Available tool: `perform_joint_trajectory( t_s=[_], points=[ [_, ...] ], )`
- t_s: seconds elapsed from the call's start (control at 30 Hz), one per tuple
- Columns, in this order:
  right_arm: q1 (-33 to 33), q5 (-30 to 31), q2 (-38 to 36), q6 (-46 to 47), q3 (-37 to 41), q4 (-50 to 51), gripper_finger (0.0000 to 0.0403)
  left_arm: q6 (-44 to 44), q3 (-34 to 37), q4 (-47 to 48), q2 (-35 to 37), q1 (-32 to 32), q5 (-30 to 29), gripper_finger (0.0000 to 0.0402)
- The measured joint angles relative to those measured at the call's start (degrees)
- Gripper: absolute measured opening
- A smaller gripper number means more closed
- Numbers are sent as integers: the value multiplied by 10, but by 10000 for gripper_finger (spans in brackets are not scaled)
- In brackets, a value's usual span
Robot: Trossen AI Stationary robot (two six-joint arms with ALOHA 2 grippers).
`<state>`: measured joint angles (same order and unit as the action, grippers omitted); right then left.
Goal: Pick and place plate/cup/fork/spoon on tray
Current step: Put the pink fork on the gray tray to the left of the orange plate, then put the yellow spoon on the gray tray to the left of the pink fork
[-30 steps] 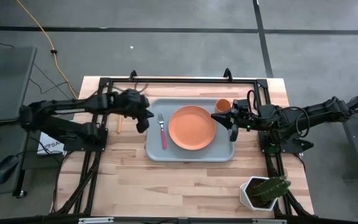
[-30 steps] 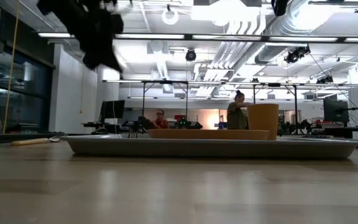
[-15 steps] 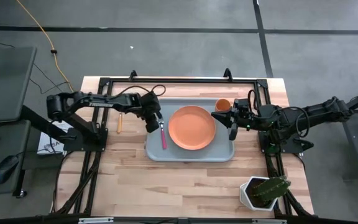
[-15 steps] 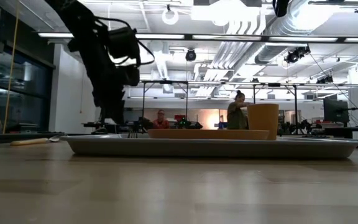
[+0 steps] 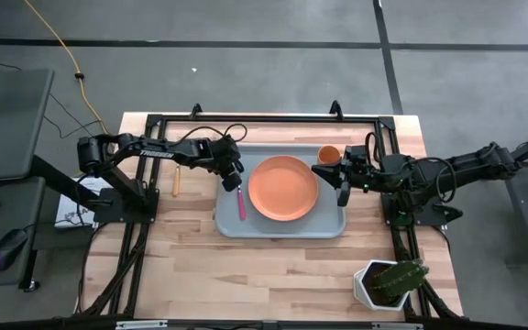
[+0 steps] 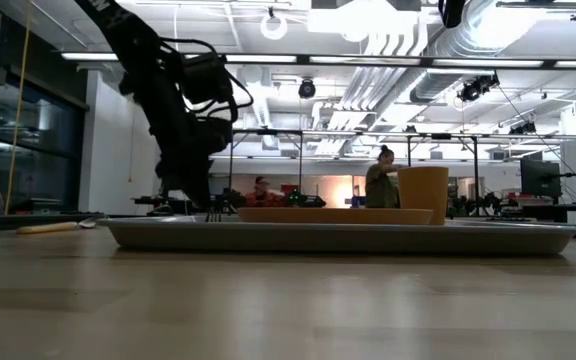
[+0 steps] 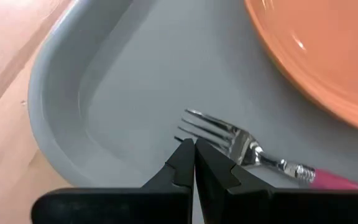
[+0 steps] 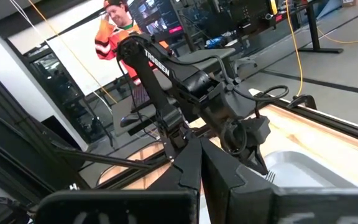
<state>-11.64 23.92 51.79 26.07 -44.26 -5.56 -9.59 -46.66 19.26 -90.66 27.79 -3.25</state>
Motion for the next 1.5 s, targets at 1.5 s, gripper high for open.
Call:
perform_joint_trajectory(
  t_s=[1.5],
  points=[
    [0, 2, 0, -6, 0, 1, 0, -82, 0, -77, 521, -75, 104, 0]
  ],
)
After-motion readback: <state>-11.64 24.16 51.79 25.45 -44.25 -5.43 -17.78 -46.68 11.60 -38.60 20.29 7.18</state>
